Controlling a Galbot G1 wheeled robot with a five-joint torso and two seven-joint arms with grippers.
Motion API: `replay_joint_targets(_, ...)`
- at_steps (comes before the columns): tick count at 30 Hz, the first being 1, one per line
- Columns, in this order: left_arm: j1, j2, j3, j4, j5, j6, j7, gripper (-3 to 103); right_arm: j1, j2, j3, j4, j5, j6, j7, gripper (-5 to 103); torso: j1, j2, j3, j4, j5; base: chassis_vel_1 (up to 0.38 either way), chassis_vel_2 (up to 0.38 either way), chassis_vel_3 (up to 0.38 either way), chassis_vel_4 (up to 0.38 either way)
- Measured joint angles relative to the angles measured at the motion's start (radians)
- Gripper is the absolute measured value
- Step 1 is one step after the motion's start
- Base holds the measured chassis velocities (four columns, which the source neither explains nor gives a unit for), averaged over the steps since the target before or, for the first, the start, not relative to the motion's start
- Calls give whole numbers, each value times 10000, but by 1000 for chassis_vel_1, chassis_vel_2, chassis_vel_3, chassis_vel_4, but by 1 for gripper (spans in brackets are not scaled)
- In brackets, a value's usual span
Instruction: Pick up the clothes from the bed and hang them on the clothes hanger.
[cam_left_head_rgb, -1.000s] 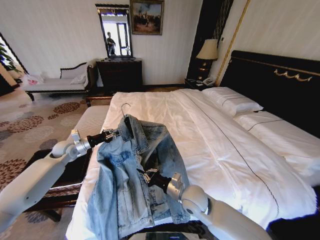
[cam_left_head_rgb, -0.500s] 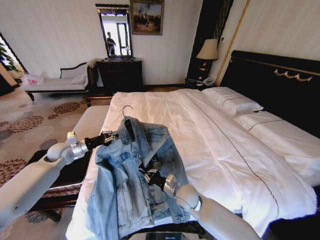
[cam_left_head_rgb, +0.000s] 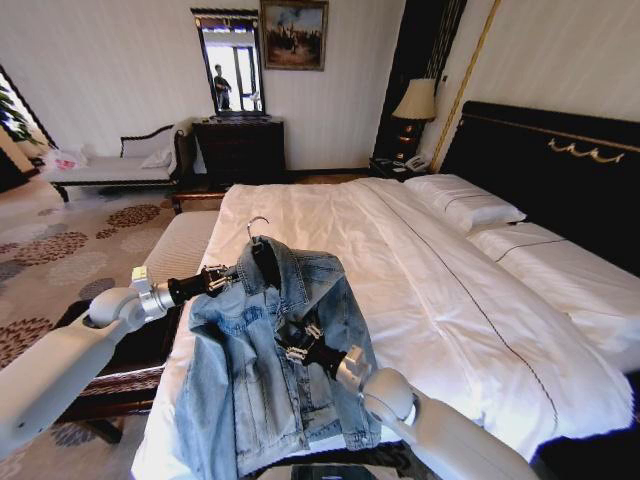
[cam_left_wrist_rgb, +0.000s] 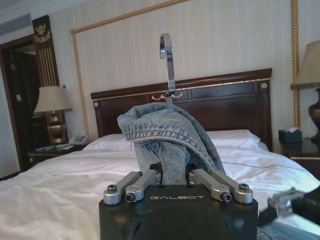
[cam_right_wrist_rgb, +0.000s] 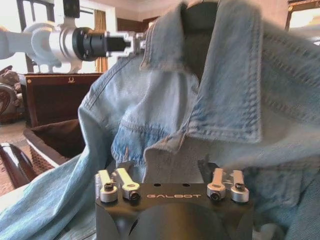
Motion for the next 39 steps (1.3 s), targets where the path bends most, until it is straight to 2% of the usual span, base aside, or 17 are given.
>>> replay_joint_targets(1,-2,-2,0,18,5,-4,0,18,-58,-40,98,98,0,35,58,69,0,0,0,0,0,0,0,0,0)
replay_joint_targets(2,-3,-16,0,18,11,-6,-2,18,-144,-77,280,285,53,51,188,80,1,-1,1,0,1,0,0,0,0)
replay_joint_targets(5,2,-31,0,-33,23,-5,-30,18,-246,-125,680,593,161,52,324,80,1,0,0,-1,0,0,0,0,0)
replay_joint_targets(6,17,-36,0,-79,39,-6,-52,18,-278,-175,1001,838,174,51,401,90,1,0,0,-2,1,0,0,0,0)
replay_joint_targets(8,29,-36,0,-104,50,-6,-60,18,-262,-202,1163,960,158,51,464,90,0,0,0,-2,1,0,0,0,0)
replay_joint_targets(9,44,-37,0,-136,59,-5,-74,18,-122,-227,1364,1091,61,51,599,99,0,0,0,-2,1,0,0,0,0)
replay_joint_targets(16,127,-16,4,-351,88,50,-170,18,1537,-164,1379,680,-829,127,1104,100,2,-1,1,3,1,0,0,0,0)
replay_joint_targets(22,252,86,8,-484,122,75,-194,18,2019,-76,1250,586,-1785,156,1171,100,1,-1,1,0,1,0,0,0,0)
replay_joint_targets(39,6,46,349,-489,87,264,-312,18,2929,205,525,286,-2429,-90,753,100,1,0,1,0,0,0,0,0,0)
